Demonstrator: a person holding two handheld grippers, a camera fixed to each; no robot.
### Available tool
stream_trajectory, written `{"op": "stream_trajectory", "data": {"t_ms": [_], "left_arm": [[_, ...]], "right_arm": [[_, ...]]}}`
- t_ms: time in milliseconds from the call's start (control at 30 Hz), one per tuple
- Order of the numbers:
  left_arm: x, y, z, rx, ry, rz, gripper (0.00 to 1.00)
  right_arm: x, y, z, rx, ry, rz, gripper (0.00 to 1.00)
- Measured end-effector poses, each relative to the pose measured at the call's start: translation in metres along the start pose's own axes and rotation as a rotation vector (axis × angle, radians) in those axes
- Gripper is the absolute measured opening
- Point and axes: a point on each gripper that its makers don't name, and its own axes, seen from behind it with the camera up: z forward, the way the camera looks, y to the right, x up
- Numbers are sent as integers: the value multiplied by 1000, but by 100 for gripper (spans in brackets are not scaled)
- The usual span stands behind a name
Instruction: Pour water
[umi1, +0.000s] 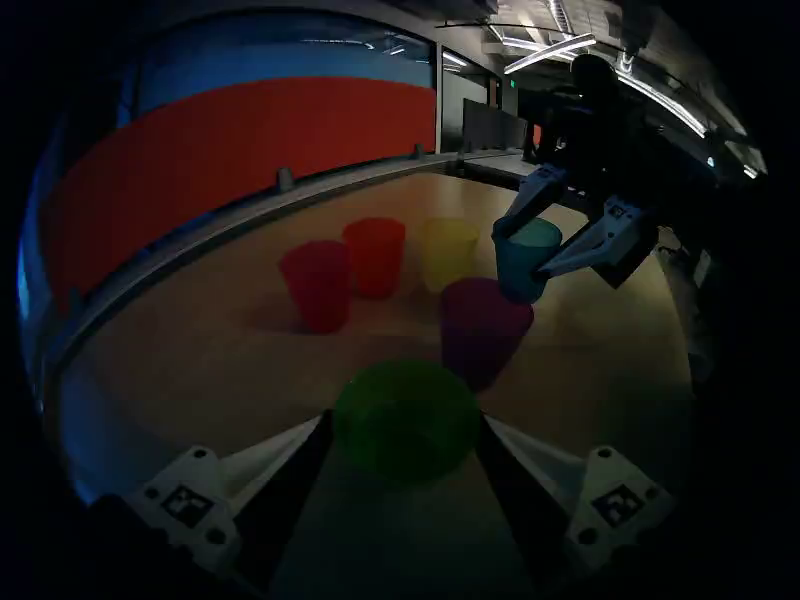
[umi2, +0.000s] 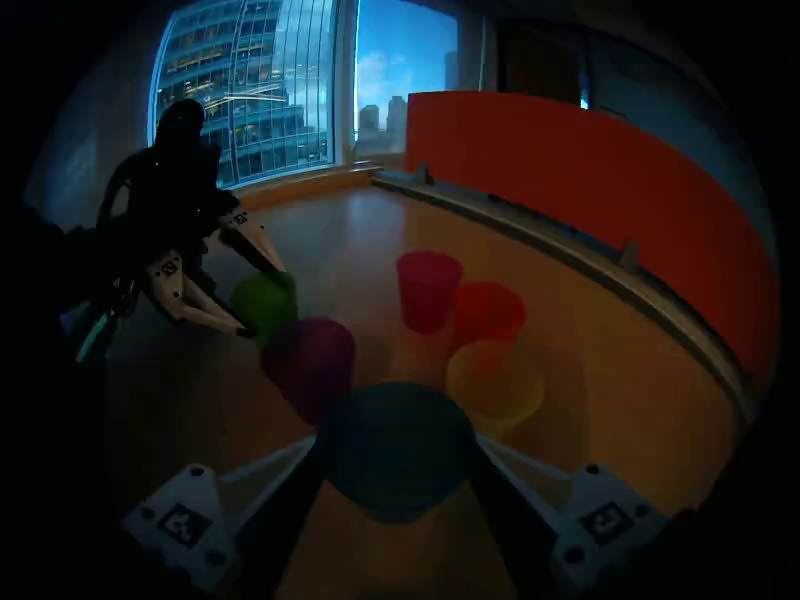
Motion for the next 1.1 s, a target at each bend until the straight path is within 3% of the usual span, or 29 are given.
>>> {"op": "stream_trajectory", "data": {"t_ms": [800, 1100], "left_arm": [[-12, -1, -23, 26, 2, -32, 100], [-17, 2, -27, 29, -10, -18, 100]], "right_arm": [[-15, -9, 13, 5, 1, 22, 92], [-20, -10, 17, 1, -2, 29, 92]]}}
